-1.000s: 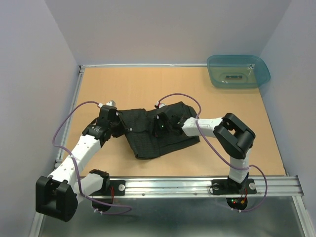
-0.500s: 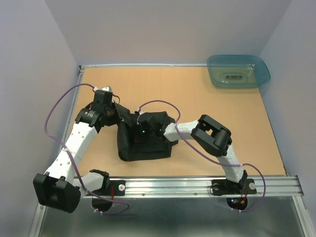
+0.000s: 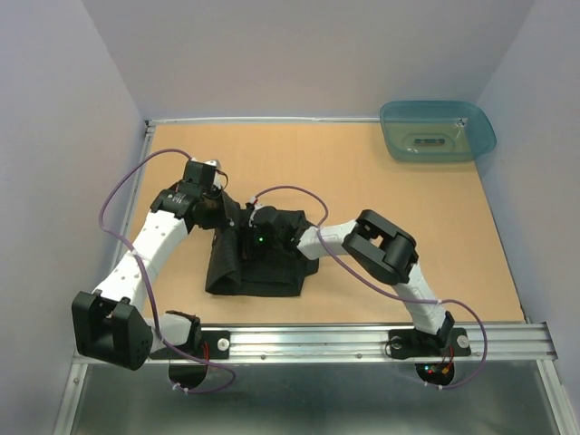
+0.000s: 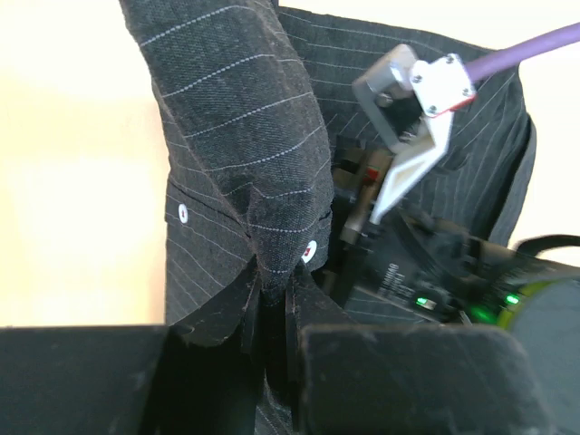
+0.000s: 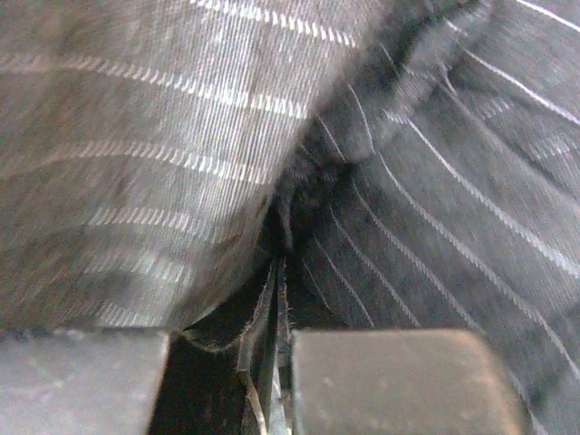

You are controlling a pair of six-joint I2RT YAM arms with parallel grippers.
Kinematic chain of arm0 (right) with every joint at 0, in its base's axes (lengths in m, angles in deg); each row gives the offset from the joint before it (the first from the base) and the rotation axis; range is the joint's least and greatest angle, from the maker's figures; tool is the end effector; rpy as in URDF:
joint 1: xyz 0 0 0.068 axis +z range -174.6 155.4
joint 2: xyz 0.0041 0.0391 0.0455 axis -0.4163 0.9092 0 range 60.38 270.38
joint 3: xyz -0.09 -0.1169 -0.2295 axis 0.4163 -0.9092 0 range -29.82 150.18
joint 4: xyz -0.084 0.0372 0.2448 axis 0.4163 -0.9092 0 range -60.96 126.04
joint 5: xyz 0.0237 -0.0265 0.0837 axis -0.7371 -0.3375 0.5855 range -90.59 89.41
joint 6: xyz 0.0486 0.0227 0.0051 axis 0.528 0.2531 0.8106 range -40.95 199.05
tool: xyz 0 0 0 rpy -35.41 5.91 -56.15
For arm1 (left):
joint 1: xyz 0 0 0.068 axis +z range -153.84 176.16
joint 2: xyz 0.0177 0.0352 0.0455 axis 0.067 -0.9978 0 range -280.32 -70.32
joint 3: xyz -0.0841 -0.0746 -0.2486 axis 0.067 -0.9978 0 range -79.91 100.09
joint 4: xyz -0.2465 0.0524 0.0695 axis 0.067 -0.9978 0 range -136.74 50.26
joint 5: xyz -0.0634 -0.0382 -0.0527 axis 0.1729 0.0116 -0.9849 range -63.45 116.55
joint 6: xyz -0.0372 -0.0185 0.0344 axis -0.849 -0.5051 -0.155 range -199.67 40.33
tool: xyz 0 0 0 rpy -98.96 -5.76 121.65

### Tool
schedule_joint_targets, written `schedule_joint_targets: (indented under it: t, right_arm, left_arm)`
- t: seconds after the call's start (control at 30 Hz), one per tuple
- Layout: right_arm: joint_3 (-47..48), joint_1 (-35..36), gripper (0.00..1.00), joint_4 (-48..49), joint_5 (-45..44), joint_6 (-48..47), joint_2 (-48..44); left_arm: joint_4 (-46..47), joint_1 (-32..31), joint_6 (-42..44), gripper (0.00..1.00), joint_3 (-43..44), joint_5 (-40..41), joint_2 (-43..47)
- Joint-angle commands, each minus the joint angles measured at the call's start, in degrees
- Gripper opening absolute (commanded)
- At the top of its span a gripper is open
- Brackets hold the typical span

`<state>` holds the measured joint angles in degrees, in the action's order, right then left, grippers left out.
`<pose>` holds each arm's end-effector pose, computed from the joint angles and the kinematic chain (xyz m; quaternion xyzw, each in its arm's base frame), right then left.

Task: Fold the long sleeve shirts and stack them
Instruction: Fold the shirt

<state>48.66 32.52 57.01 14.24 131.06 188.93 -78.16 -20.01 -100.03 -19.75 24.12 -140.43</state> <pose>0.2544 0.4101 0.1179 -0.1035 0.8511 0.4739 0.2007 0.2441 -0.0723 0.2967 -0.0266 0.9342 -0.1303 0.3312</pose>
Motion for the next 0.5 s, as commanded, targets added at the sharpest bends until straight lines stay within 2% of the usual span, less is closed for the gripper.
schedule_joint_targets:
  t: [0.0, 0.1, 0.23, 0.47]
  right_arm:
    - [-4.55, 0.18, 0.12, -4.35, -3.83, -4.44, -8.13]
    - [-10.26, -0.17, 0.21, -7.69, -7.61, -5.68, -15.07]
    - [-16.15, -2.79, 0.25, -12.35, -9.82, -7.27, -21.93]
    - [-24.95, -7.55, 0.26, -13.94, -8.94, -5.78, -29.06]
  left_arm:
    - [0.10, -0.36, 5.06, 0.00, 1.98, -0.02, 1.82]
    - [-0.08, -0.36, 6.91, 0.00, 2.33, -0.20, 1.38]
    - [0.53, -0.89, 8.14, 0.00, 2.33, -1.60, 0.41]
    - [0.88, -2.64, 9.11, 0.00, 3.12, -4.32, -1.52]
